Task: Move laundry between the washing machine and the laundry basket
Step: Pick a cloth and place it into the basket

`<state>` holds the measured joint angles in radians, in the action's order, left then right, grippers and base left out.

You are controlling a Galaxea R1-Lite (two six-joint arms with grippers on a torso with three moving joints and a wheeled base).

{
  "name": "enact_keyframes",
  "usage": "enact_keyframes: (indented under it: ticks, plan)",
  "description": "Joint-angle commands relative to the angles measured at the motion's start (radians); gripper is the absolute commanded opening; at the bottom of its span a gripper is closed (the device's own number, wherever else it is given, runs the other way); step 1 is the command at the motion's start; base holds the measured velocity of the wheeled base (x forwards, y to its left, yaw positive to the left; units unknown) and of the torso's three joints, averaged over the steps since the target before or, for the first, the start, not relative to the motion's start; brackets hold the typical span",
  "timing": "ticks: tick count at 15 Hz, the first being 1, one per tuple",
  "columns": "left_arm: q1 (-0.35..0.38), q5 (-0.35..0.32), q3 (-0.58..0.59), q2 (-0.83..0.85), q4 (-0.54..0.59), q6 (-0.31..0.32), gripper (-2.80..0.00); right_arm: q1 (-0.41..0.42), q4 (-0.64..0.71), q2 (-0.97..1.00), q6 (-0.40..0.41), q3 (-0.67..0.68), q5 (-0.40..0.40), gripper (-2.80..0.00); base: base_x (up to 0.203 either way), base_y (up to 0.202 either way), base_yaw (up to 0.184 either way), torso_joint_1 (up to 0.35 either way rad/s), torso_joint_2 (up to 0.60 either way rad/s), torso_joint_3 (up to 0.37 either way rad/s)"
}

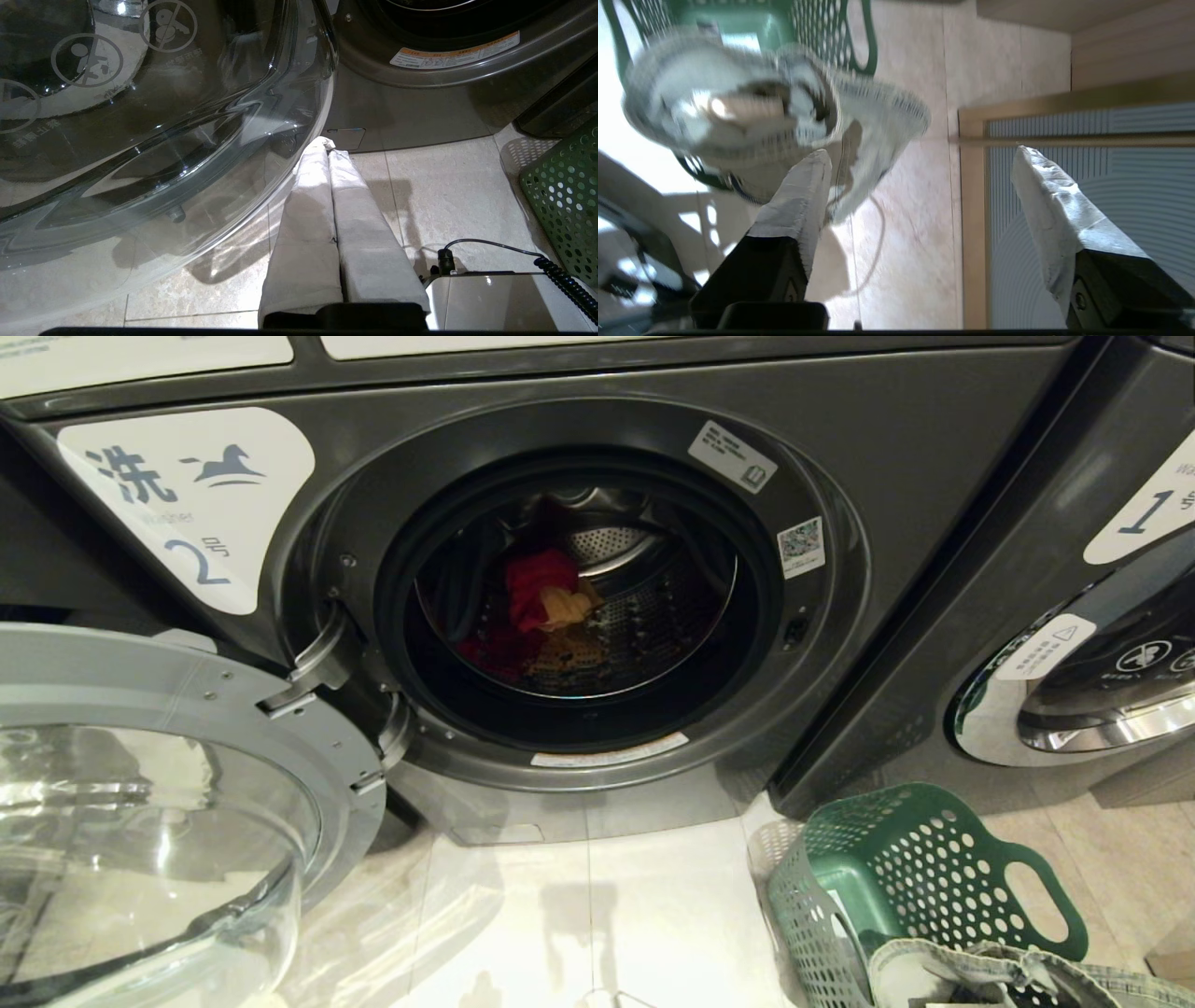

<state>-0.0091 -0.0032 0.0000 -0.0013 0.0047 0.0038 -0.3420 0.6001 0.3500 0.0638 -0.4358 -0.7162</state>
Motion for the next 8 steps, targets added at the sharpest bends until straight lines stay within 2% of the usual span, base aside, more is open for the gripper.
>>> enact_keyframes:
  ticks: [1,3,5,6,8]
  plan:
    - [0.000,0.000,0.000,0.001,0.000,0.001,-2.80,0.008,0.010,0.107,-0.004,-0.170,-0.002,0.00,0.000,0.000,0.000,0.000,0.00,0.000]
    - [0.000,-0.001,0.000,0.001,-0.002,0.002,-2.80,0.016,0.056,0.288,-0.048,-0.457,0.013,0.00,0.000,0.000,0.000,0.000,0.00,0.000]
    - [0.000,-0.001,0.000,0.001,-0.002,0.002,-2.80,0.024,0.181,0.524,-0.164,-0.799,0.033,0.00,0.000,0.000,0.000,0.000,0.00,0.000]
    - [0.000,0.000,0.000,0.001,-0.002,0.002,-2.80,0.034,0.278,0.660,-0.257,-0.934,0.050,0.00,0.000,0.000,0.000,0.000,0.00,0.000]
    - [0.000,0.000,0.000,0.001,0.000,0.001,-2.80,0.065,0.479,0.890,-0.530,-1.105,0.119,0.00,0.000,0.000,0.000,0.000,0.00,0.000]
